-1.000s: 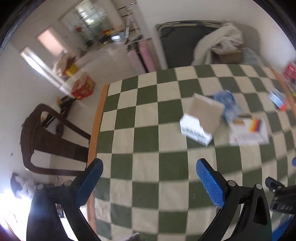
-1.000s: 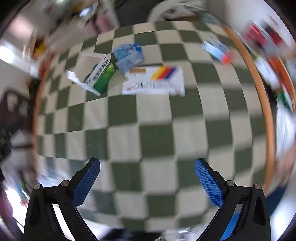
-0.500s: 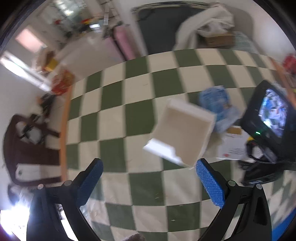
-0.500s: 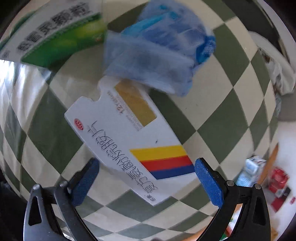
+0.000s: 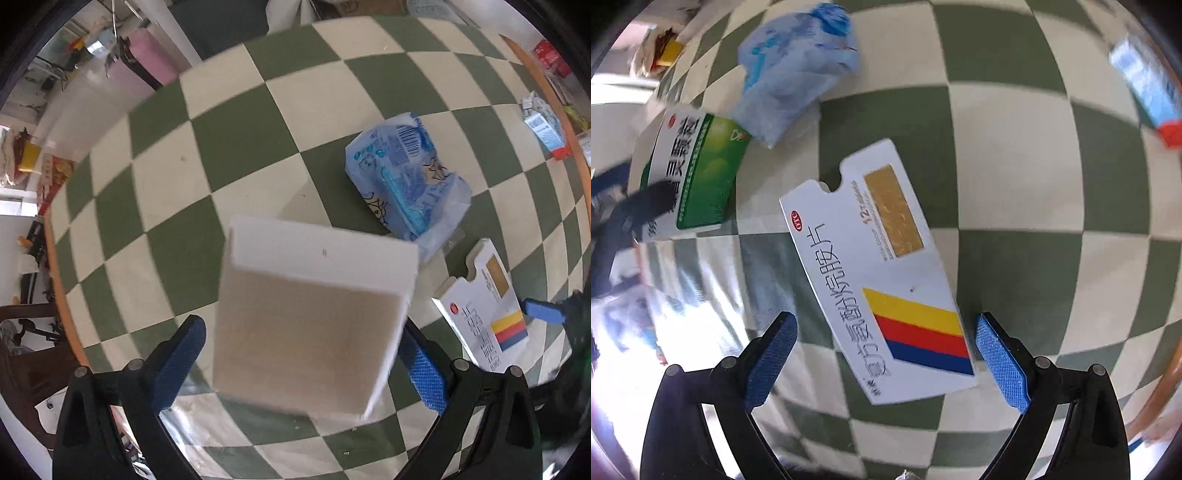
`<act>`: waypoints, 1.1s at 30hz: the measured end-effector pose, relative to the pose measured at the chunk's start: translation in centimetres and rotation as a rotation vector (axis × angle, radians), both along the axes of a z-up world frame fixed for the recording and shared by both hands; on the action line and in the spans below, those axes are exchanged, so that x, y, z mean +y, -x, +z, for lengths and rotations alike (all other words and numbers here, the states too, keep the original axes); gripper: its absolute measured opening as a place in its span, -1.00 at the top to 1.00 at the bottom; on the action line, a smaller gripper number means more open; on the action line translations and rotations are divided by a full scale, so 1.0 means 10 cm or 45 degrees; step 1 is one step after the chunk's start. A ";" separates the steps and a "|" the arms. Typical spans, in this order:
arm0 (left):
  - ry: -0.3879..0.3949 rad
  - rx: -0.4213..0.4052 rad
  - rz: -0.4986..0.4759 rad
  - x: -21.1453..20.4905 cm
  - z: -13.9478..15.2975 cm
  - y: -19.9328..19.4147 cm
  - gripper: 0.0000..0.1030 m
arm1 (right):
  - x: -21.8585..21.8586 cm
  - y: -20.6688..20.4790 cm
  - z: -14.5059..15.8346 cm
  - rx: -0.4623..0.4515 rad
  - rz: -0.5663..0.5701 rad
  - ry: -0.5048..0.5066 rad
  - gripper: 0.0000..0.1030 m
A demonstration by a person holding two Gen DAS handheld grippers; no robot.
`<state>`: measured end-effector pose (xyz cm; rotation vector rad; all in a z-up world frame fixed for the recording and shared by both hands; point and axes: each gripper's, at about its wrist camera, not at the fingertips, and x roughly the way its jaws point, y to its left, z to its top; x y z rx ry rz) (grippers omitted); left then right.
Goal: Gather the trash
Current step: 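Grasp the white open box with the left tool while the right tool grasps the tablet box, then carry the white box and tablet box over the white bin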
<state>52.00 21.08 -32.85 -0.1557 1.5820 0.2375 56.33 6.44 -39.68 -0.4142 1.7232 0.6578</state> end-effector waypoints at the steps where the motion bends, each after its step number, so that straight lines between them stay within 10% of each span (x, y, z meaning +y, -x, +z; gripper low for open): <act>1: 0.008 -0.004 0.010 0.00 -0.02 -0.02 -0.96 | 0.05 0.01 0.01 -0.024 0.019 0.019 -0.89; 3: 0.019 -0.019 0.031 -0.01 -0.02 -0.03 -0.50 | 0.08 0.05 -0.02 -0.094 0.043 0.065 -0.92; 5: 0.031 -0.046 0.062 -0.02 0.01 -0.01 -0.46 | 0.08 0.06 -0.02 -0.138 0.024 0.077 -0.89; 8: -0.002 -0.073 0.104 -0.08 0.07 0.11 -0.44 | 0.02 0.17 0.03 -0.250 -0.025 0.109 -0.62; 24: -0.035 -0.202 0.414 -0.56 0.54 1.84 -0.44 | -0.69 0.72 0.37 -0.239 -0.227 -0.102 -0.58; 33: -0.042 -0.286 0.424 -0.61 0.64 3.20 -0.44 | -0.81 2.16 0.87 -0.335 -0.218 -0.200 -0.56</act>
